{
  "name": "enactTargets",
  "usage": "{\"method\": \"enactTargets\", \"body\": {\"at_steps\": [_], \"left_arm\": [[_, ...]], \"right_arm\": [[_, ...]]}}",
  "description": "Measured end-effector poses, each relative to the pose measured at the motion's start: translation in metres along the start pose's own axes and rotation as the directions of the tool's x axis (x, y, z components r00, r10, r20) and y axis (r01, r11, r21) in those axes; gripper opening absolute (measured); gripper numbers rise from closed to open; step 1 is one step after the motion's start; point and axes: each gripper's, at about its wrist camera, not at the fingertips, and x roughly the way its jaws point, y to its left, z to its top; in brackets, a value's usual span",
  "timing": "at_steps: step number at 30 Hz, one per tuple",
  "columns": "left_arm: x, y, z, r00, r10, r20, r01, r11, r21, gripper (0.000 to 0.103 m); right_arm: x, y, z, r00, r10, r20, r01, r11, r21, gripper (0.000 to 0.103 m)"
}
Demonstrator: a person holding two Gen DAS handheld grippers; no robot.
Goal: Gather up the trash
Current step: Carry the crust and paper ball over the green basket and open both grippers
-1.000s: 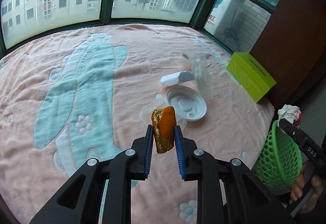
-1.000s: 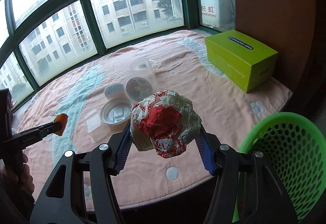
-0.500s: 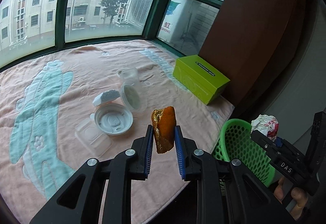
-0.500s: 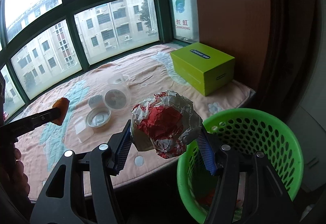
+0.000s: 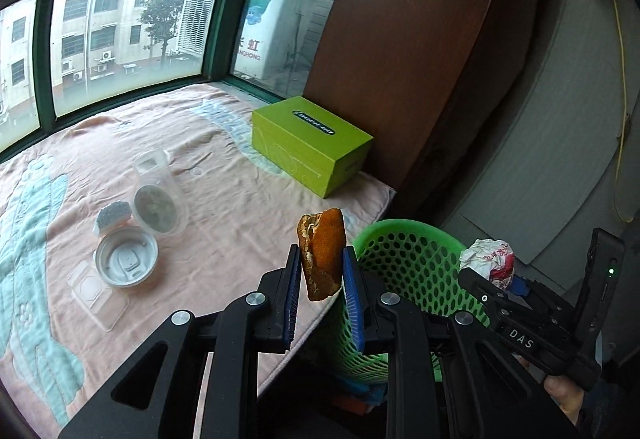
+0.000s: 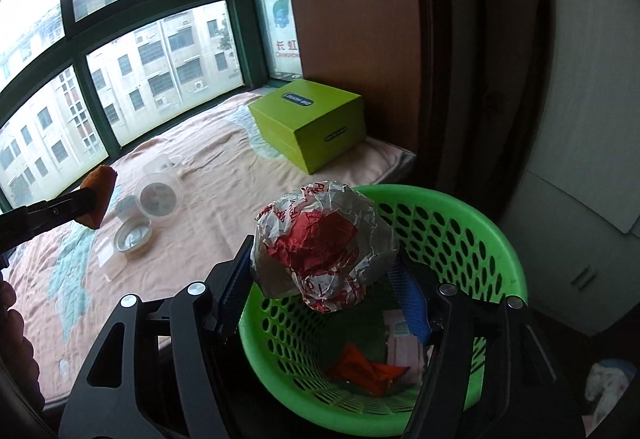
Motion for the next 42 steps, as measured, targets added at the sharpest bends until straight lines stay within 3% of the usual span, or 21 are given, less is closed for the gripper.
{"method": "enactTargets", "body": {"at_steps": [9, 26, 42], "left_arm": [[0.015, -0.034, 0.002, 0.999, -0.037, -0.026, 0.039, 0.998, 0.057, 0.021], [0.045, -0.088, -0.002, 0.996, -0.053, -0.072, 0.063, 0.987, 0.151, 0.021], [0.078, -0.133, -0.01, 0.986, -0.091, -0.14, 0.12, 0.97, 0.213, 0.023]], "right_arm": [[0.001, -0.029, -0.008, 1.0, -0.024, -0.006, 0.025, 0.998, 0.059, 0.083], [-0.038, -0.052, -0.002, 0.99, -0.11, 0.09, 0.102, 0.991, 0.088, 0.088], [-0.059, -0.084, -0.006, 0.973, -0.19, 0.13, 0.168, 0.972, 0.163, 0.088]]}}
